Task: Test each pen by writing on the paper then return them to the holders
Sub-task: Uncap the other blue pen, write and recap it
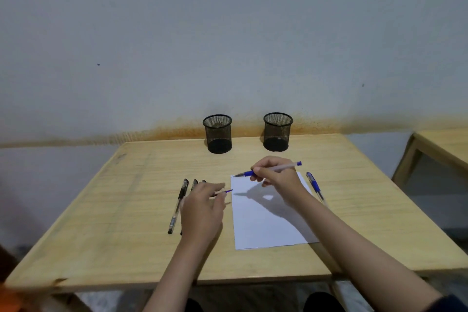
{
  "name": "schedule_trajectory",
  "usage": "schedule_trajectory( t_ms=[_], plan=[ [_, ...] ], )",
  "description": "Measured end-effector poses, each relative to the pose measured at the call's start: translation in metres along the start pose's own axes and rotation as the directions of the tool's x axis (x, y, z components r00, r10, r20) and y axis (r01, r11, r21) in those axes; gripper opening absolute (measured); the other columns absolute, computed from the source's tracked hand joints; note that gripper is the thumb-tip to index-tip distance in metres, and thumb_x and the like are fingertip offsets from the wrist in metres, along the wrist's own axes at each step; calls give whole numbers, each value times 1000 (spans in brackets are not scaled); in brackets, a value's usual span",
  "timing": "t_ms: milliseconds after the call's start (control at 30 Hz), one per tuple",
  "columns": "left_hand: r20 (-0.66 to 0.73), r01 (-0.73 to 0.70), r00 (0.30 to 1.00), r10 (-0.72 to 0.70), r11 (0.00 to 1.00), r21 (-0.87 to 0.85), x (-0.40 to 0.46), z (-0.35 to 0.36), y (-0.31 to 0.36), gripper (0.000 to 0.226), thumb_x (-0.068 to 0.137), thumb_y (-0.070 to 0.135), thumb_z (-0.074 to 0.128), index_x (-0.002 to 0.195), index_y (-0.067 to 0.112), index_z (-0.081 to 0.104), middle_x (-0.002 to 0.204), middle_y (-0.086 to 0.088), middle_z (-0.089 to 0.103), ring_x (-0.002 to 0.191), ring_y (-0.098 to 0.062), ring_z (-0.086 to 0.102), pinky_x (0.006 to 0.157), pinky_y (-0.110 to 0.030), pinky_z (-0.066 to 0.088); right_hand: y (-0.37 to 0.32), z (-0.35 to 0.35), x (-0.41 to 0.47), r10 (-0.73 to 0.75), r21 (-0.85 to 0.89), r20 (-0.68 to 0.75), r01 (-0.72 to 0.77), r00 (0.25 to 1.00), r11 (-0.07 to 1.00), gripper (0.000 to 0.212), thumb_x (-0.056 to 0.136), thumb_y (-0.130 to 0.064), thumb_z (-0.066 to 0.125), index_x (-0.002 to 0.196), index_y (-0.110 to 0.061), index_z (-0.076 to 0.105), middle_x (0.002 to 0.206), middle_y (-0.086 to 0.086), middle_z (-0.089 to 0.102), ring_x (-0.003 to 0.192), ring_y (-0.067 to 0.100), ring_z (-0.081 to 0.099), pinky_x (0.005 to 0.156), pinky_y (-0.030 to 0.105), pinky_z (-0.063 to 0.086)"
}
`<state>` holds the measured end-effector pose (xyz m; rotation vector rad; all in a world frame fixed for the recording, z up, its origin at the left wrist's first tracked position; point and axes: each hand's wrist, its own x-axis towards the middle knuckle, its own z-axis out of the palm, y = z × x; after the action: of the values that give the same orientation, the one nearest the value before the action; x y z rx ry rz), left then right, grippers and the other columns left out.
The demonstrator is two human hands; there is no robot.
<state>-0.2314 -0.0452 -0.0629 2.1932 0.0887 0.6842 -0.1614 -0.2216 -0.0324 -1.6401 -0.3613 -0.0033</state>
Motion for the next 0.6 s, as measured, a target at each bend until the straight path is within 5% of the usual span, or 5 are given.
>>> schedule_trajectory(
  t_ms=[67,167,400,600],
  plan=[
    [19,8,1000,-5,982,-187,-3,-7,11,21,80,7,69,93,24,72,87,13,67,85,2,60,70,-7,41,-4,-1,-12,-2,-10,26,2,1000,1000,16,86,-6,63,75,-14,71,70,2,73,73,18,64,62,30,48],
    [59,82,996,-66,941,-328,-10,-10,27,25,80,6,70,89,29,70,85,12,68,83,1,61,68,-8,45,-9,-2,-24,-20,-36,29,21,999,999,14,86,-7,64,76,-13,71,71,3,73,75,18,66,63,29,48],
    [106,97,993,-57,900,-425,-19,-14,40,28,78,3,71,83,30,71,83,7,70,82,-7,63,70,-13,48,-28,-5,-43,-103,-38,91,106,991,994,13,85,-3,65,75,-9,70,68,3,71,67,8,66,58,13,46],
    [127,69,992,-8,873,-483,-23,-17,48,34,74,-6,71,76,28,73,78,4,71,77,-7,64,70,-15,50,-34,-6,-56,-151,-42,103,156,983,987,7,82,-9,71,76,-9,73,69,6,70,68,13,64,61,20,48]
  ],
)
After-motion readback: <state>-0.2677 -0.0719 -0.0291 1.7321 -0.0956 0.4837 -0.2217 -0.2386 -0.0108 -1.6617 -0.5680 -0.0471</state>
